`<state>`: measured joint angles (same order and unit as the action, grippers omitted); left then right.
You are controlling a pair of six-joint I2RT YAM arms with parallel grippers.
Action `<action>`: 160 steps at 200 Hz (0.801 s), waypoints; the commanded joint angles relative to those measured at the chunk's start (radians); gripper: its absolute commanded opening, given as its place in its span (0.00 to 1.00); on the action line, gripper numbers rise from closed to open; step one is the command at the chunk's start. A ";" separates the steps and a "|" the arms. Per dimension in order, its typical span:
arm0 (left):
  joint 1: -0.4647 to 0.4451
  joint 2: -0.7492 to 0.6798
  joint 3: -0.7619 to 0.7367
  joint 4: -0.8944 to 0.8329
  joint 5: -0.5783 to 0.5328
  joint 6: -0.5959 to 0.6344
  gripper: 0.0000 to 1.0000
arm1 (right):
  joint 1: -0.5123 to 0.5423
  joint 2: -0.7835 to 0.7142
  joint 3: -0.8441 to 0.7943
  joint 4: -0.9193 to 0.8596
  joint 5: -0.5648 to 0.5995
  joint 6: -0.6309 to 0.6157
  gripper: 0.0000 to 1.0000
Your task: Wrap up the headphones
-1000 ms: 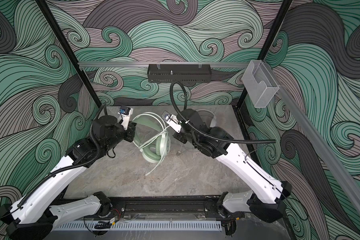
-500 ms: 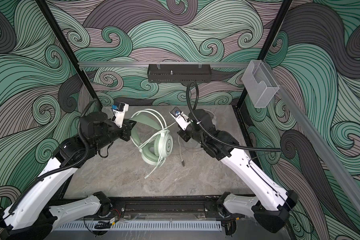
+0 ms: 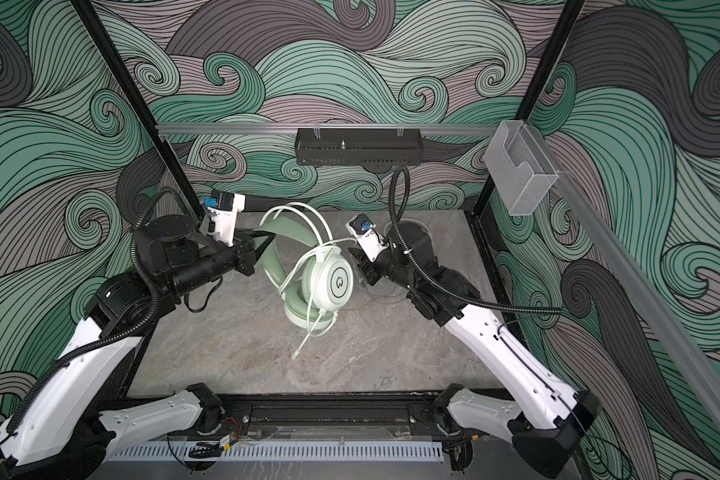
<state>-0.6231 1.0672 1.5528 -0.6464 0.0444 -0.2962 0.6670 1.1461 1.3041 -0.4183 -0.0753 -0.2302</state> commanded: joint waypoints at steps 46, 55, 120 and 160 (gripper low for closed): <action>0.005 0.028 0.105 0.153 0.086 -0.183 0.00 | -0.022 -0.048 -0.040 0.140 -0.092 0.053 0.31; 0.005 0.027 0.105 0.164 0.089 -0.195 0.00 | -0.024 -0.052 -0.045 0.149 -0.098 0.061 0.31; 0.005 0.037 0.160 0.197 0.109 -0.281 0.00 | -0.029 -0.056 -0.085 0.211 -0.148 0.140 0.39; 0.005 0.034 0.163 0.240 0.083 -0.340 0.00 | -0.030 -0.051 -0.126 0.281 -0.187 0.210 0.45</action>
<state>-0.6231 1.1107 1.6680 -0.5266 0.1246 -0.5327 0.6445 1.0992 1.2049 -0.2157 -0.2184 -0.0868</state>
